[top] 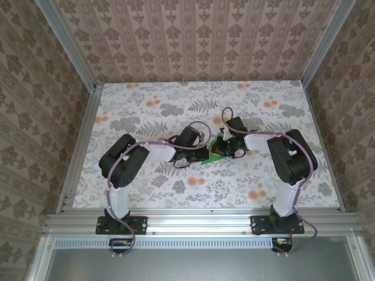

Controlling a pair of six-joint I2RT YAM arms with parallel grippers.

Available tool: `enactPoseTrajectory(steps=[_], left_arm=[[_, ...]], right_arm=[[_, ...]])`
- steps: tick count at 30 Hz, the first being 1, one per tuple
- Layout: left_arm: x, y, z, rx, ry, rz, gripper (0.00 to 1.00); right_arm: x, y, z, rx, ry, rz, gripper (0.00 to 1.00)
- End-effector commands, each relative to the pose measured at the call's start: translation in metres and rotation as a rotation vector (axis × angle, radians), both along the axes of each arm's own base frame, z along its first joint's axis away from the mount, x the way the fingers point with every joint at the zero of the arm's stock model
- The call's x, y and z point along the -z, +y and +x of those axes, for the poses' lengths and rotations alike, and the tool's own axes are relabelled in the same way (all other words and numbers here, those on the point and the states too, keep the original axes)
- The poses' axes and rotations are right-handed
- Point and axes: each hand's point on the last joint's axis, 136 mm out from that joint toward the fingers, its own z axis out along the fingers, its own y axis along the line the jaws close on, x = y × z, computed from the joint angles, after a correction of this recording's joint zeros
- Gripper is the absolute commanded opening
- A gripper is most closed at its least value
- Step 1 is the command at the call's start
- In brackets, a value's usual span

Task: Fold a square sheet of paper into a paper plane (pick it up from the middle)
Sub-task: Fourth fold the wing at the center of the table.

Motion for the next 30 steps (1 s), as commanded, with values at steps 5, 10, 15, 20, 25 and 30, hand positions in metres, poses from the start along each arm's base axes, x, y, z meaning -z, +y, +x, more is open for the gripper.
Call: enactPoseTrajectory(steps=[5,10,15,20,25,30], left_arm=[[0.064,0.057,-0.052,0.047,0.194,0.249,0.0],[0.065,0.058,-0.053,0.048,0.196,0.256,0.0],[0.065,0.057,-0.052,0.049,0.198,0.255,0.0],[0.063,0.056,-0.052,0.049,0.197,0.253,0.0],[0.06,0.053,-0.049,0.056,0.19,0.244,0.0],[0.058,0.049,-0.046,0.058,0.184,0.239,0.0]], right_arm=[[0.01,-0.027,0.031,0.034,-0.047,-0.02,0.02],[0.006,-0.042,0.047,0.061,-0.071,-0.012,0.02],[0.003,-0.057,0.063,0.086,-0.088,-0.026,0.03],[0.002,-0.077,0.077,0.136,-0.098,-0.057,0.03],[-0.016,-0.093,0.091,0.169,-0.149,-0.077,0.03],[-0.054,-0.092,0.093,0.162,-0.227,-0.062,0.05]])
